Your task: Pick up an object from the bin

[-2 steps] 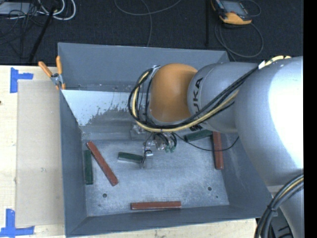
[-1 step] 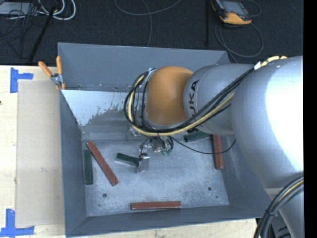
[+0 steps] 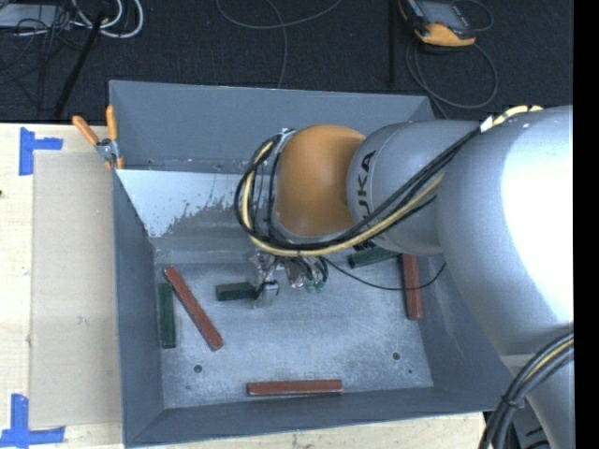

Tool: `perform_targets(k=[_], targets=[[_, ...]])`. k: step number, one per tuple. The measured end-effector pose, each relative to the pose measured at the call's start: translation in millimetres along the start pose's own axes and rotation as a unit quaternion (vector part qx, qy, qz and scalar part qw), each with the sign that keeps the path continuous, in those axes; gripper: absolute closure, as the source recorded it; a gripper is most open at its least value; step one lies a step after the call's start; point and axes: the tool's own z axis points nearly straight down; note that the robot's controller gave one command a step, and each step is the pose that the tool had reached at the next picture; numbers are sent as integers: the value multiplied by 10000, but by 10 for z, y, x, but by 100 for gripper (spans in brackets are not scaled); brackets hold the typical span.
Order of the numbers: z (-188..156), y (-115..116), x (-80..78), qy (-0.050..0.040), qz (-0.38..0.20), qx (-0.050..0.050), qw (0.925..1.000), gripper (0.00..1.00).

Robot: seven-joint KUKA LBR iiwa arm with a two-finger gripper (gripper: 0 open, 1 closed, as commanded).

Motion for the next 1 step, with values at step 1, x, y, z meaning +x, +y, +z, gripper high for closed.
perform_targets(k=[1], targets=[[-1613,-17,19,-40,-2191,8,9757,100]])
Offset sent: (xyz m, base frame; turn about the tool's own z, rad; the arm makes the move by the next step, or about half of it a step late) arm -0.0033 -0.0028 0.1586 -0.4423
